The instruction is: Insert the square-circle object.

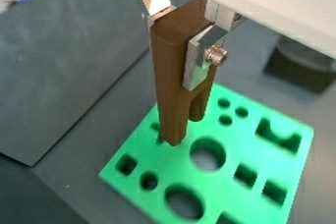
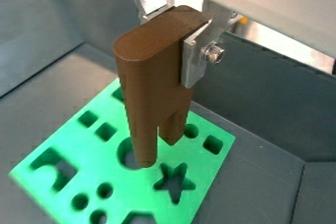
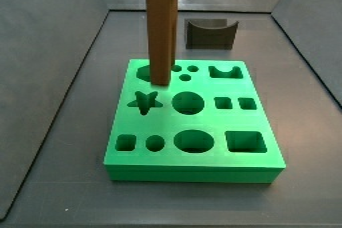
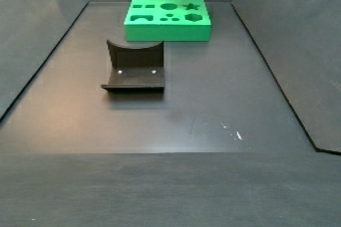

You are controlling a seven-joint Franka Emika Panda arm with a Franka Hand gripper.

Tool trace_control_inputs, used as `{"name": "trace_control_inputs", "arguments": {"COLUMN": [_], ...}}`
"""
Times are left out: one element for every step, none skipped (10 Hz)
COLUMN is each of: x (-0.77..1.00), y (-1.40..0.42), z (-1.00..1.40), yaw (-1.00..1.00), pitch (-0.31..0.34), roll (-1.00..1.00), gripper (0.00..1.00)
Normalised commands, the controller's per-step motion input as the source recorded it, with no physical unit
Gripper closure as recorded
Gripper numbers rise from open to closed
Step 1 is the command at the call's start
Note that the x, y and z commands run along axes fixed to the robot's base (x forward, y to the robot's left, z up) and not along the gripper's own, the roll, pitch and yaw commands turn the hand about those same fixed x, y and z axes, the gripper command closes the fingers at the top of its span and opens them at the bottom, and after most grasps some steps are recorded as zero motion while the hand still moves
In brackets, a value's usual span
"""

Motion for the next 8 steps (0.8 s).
{"name": "trace_control_inputs", "arguments": {"x": [0.0,0.0,0.0,0.0,0.0,0.0,0.0,0.0], "y": [-0.27,-0.17,-0.1,-0.08,-0.11,-0.15,-0.2,-0.25], "z": [-0.32,-0.29,-0.26,-0.25,-0.21,-0.19,-0.15,-0.13], "yaw": [-0.95,-1.0,-1.0,-1.0,-1.0,-0.99,-0.96,-0.93], "pitch": [0.0,0.0,0.0,0.0,0.0,0.0,0.0,0.0], "roll": [0.01,0.01,0.01,0.01,0.02,0.02,0.03,0.02], "gripper": [1.0,1.0,1.0,1.0,1.0,1.0,1.0,1.0]}}
